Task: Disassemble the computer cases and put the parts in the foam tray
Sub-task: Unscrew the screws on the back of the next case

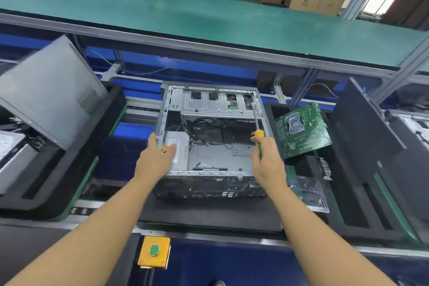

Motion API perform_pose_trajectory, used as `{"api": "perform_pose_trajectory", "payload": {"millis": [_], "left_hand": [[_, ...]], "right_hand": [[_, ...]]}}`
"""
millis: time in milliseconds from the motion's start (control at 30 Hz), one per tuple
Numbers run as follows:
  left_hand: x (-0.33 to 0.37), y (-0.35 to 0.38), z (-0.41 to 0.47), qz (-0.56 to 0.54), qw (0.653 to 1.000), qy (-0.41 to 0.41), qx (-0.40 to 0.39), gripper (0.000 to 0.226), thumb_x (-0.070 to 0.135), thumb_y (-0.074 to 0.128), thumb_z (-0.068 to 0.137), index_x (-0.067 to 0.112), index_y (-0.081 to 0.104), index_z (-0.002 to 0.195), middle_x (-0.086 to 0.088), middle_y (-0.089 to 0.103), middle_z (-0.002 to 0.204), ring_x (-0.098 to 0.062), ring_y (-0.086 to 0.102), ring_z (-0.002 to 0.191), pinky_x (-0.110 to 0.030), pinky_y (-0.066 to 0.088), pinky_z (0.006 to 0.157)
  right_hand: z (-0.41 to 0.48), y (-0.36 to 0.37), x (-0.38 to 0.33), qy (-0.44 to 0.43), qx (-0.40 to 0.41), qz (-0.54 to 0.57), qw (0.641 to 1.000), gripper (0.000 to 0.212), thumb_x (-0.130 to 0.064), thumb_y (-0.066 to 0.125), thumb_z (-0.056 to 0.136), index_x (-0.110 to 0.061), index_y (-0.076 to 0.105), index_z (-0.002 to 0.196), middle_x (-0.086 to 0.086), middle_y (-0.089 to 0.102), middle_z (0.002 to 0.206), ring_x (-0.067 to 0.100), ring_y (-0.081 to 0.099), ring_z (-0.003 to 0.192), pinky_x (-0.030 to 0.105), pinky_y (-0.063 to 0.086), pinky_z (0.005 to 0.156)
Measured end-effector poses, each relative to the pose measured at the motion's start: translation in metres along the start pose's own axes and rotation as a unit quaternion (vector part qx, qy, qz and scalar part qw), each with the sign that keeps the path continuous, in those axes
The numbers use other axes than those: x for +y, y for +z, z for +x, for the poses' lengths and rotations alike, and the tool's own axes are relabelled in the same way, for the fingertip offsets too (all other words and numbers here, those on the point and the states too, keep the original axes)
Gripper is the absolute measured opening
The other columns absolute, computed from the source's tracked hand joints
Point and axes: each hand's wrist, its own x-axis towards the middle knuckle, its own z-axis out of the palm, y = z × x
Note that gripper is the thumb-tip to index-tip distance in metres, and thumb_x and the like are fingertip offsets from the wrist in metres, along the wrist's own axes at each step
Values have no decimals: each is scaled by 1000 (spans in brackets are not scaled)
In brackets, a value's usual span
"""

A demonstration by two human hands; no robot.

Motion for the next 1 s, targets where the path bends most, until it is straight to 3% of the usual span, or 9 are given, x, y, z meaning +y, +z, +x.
{"api": "perform_pose_trajectory", "payload": {"millis": [133, 233, 333, 433, 500, 600, 733, 800, 1000], "left_hand": [[-4, 0, 4, -21, 1000, 18, -14, 86, 57, 49, 95, 33, -5, 157, -13, 44, 151, -40, 49, 128, -49, 42, 100], [-5, 1, 2, -37, 997, 54, -28, 82, 50, 50, 97, 41, -7, 156, -15, 56, 133, -35, 59, 107, -45, 50, 91], [-5, 7, -3, -61, 994, 80, -36, 75, 44, 50, 99, 41, 4, 157, -14, 56, 125, -27, 56, 95, -36, 44, 76], [-7, 15, -10, -85, 990, 87, -66, 74, 43, 50, 98, 42, 4, 157, -16, 39, 147, -24, 51, 99, -33, 41, 83], [-10, 19, -16, -72, 991, 83, -78, 74, 44, 49, 98, 43, 3, 156, -16, 18, 159, -28, 49, 118, -36, 41, 94], [-13, 15, -20, 147, 969, 196, 26, 64, 47, 39, 99, 46, 6, 155, -7, -8, 165, -33, 2, 152, -54, 15, 117], [-10, 12, -23, 320, 834, 449, 11, 43, 36, 31, 104, 41, 38, 147, 6, 14, 166, -19, 9, 153, -50, 9, 120], [-11, 9, -25, 307, 839, 447, -47, 42, 36, 27, 105, 43, 43, 144, 13, 20, 164, -11, 12, 152, -46, 5, 121], [-17, 2, -34, 343, 835, 415, -110, 56, 50, 45, 97, 52, 26, 150, 16, 2, 165, -12, -2, 153, -48, -6, 122]], "right_hand": [[-12, 10, -22, -13, 40, 66, 997, 23, -5, 50, 100, -14, 58, 120, 1, 55, 111, 10, 51, 89, 22, 44, 80], [-33, 24, -55, 10, 26, 146, 989, 24, -11, 49, 99, -25, 57, 116, -3, 56, 109, -3, 52, 100, 6, 36, 87], [-49, 31, -85, 82, -30, 241, 967, 29, -13, 49, 98, -39, 57, 106, -7, 60, 106, 3, 52, 77, 18, 43, 71], [-60, 28, -104, 143, -86, 328, 930, 36, -10, 45, 99, -43, 60, 100, -4, 62, 101, 12, 45, 59, 25, 40, 52], [-67, 22, -114, 186, -115, 391, 894, 38, -10, 42, 99, -43, 63, 100, 2, 61, 101, 13, 47, 55, 27, 39, 45], [-83, 13, -117, 228, -136, 454, 851, 51, -11, 45, 98, -55, 55, 123, 4, 65, 100, 16, 54, 59, 28, 44, 42], [-111, 9, -105, 286, -157, 493, 807, 54, -8, 48, 97, -40, 44, 141, 4, 65, 94, 16, 58, 62, 28, 47, 40], [-123, 7, -102, 309, -184, 477, 802, 43, -8, 46, 99, -27, 48, 137, 6, 60, 96, 14, 58, 59, 27, 45, 39], [-155, 3, -93, 339, -228, 430, 805, 26, -23, 45, 102, -35, 57, 121, 2, 60, 90, 13, 48, 50, 23, 33, 40]]}}
